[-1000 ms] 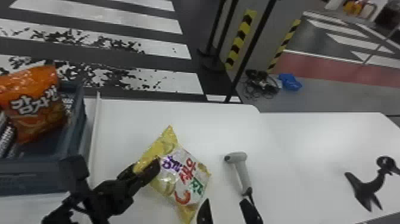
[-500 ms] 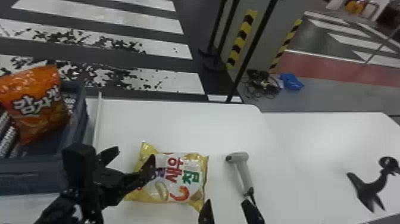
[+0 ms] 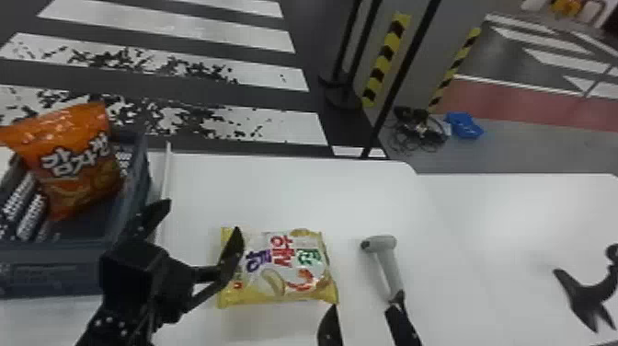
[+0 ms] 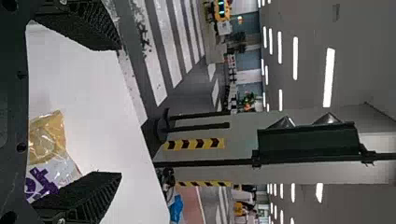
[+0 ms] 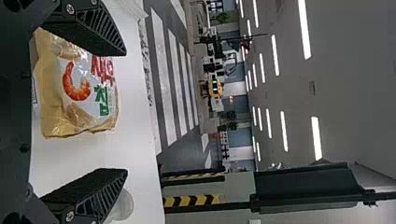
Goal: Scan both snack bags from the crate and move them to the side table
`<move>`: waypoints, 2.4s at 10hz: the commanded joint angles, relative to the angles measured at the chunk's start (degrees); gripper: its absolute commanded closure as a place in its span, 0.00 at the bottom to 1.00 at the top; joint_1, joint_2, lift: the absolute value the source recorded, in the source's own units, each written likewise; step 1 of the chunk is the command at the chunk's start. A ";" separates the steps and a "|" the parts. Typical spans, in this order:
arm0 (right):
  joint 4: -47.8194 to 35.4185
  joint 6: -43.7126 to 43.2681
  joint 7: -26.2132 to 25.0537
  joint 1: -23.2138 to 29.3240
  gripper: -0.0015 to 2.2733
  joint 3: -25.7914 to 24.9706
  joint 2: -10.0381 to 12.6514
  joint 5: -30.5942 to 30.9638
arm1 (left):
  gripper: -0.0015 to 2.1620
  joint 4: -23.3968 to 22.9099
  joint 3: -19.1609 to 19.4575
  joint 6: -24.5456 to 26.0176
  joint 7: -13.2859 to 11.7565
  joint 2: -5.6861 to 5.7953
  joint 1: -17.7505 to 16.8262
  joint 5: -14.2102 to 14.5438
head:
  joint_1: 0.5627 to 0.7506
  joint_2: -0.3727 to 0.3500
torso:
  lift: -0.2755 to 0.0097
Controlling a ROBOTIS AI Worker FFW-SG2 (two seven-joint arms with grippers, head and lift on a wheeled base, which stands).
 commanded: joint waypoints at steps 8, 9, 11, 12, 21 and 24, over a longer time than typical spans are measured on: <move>-3.03 11.44 4.27 -7.00 0.04 0.09 1.22 -2.04 | 0.02 -3.88 18.11 -23.72 0.41 4.42 19.78 6.26 | 0.70 0.38 | 0.62; -4.70 16.89 5.58 -7.61 0.04 -1.05 1.75 -3.18 | 0.02 -3.88 19.52 -26.01 0.41 4.24 21.37 6.88 | 0.70 0.44 | 0.62; -7.95 30.25 9.72 -9.02 0.04 -5.01 2.98 -7.75 | 0.02 -2.74 21.80 -31.45 0.06 3.72 24.35 8.64 | 0.70 0.51 | 0.62; -9.53 36.75 12.70 -9.64 0.04 -7.82 3.51 -10.65 | 0.02 -1.94 22.60 -33.92 -0.20 3.54 25.32 9.60 | 0.70 0.53 | 0.62; -9.88 76.65 28.26 -19.83 0.04 -26.01 7.20 -25.42 | 0.03 3.42 24.27 -39.89 -4.60 2.75 26.11 16.90 | 0.70 0.54 | 0.62; -6.10 79.64 31.34 -22.38 0.04 -28.47 7.20 -28.32 | 0.03 3.94 23.65 -39.72 -4.69 2.40 25.76 16.99 | 0.70 0.51 | 0.62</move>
